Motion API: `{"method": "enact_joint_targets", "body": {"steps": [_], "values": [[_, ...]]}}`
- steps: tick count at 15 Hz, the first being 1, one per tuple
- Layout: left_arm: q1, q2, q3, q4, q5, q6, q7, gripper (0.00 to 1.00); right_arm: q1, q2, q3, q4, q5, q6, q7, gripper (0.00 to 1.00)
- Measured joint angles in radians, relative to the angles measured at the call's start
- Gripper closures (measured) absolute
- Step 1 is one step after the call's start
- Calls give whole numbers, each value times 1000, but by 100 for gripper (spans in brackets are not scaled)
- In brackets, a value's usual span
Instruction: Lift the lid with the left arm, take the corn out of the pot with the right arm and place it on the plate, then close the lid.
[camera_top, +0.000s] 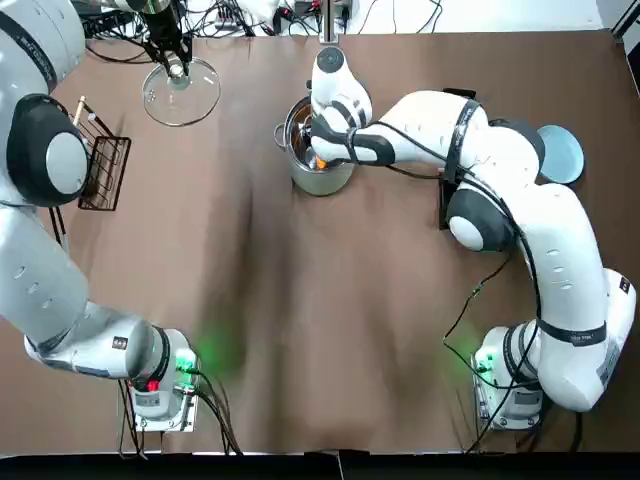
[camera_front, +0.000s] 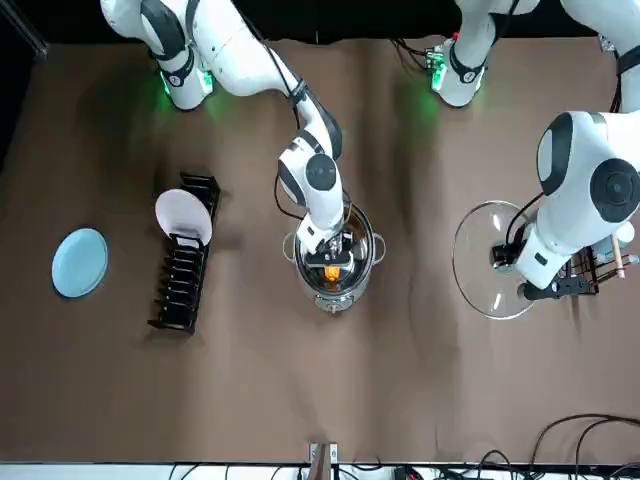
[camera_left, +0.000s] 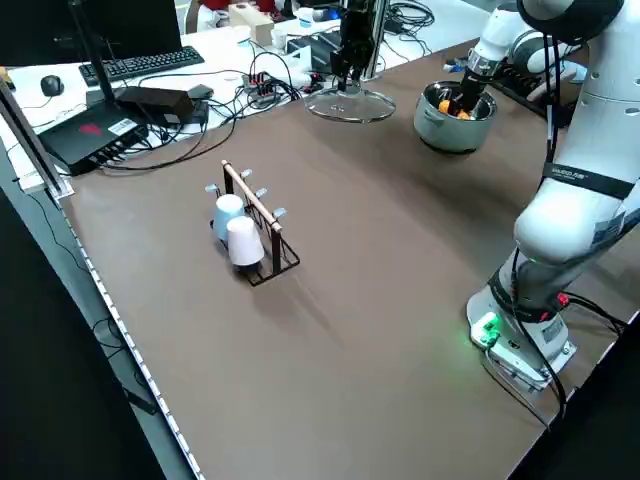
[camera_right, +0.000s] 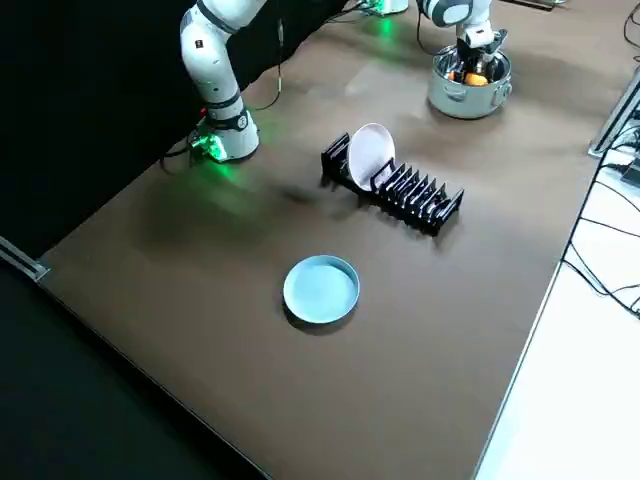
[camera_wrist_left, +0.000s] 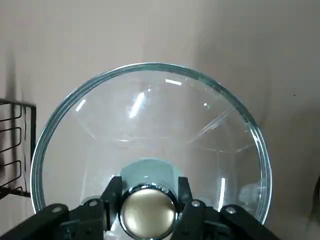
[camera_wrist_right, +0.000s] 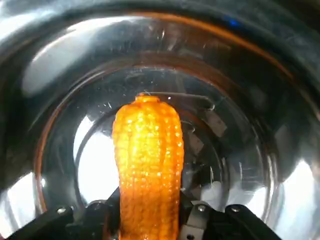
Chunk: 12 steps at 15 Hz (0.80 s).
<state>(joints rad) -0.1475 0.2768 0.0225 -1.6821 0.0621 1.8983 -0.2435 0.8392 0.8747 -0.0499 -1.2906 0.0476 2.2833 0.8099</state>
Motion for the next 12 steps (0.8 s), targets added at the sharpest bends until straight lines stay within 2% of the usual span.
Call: {"method": "enact_joint_targets", "body": {"steps": [3,8,10,12], "values": [[0,0,0,-22,0,17,4,50,-2,-22,0,19,0,-60,0,63],[-4,-16,-2,-105,0,130,4,50,-6,-80,0,24,0,-109,0,63],[-4,-27,-2,-126,0,144,4,50,-7,-99,0,25,1,-116,0,63],[-6,-34,-2,-136,0,144,4,50,-14,-128,-2,27,1,-171,0,63]]}}
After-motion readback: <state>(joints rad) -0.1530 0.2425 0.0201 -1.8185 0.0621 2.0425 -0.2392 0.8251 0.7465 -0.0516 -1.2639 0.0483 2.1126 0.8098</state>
